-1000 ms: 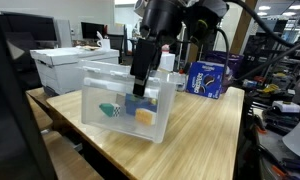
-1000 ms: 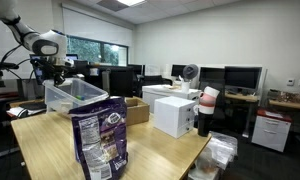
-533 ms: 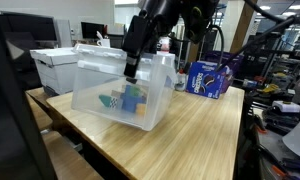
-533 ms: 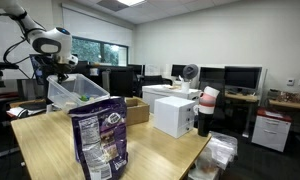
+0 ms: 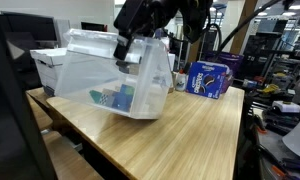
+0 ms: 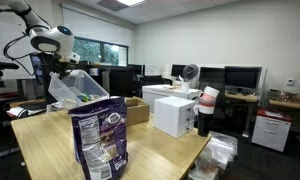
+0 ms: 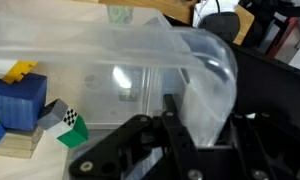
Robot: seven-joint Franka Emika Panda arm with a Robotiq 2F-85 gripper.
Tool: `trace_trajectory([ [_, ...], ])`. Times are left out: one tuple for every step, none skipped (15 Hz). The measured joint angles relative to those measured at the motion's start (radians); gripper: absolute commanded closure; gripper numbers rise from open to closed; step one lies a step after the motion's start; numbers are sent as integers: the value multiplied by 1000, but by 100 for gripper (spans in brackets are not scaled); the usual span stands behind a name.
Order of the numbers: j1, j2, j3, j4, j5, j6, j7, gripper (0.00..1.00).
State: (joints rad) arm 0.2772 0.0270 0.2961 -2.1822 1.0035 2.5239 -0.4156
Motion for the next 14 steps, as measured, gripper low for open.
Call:
trace_trajectory([
  [0, -2, -1, 1, 29, 1, -22, 93],
  [0, -4, -2, 2, 65, 2, -49, 93],
  [0, -7, -4, 3, 99, 2, -75, 93],
  [0, -10, -6, 3, 138, 3, -105, 93],
  [0, -12, -7, 3, 159, 3, -124, 93],
  [0, -14, -9, 3, 185, 3, -143, 93],
  [0, -16, -12, 3, 209, 4, -161, 93],
  [0, -18, -16, 3, 240, 4, -183, 93],
  [0, -21, -21, 1, 269, 4, -202, 93],
  [0, -24, -25, -2, 304, 4, -225, 93],
  [-1, -30, -32, -7, 343, 4, -253, 93],
  [-1, -35, -38, -13, 377, 4, -277, 93],
  [-2, -42, -44, -19, 410, 4, -300, 93],
  [-2, -51, -51, -29, 442, 4, -323, 93],
])
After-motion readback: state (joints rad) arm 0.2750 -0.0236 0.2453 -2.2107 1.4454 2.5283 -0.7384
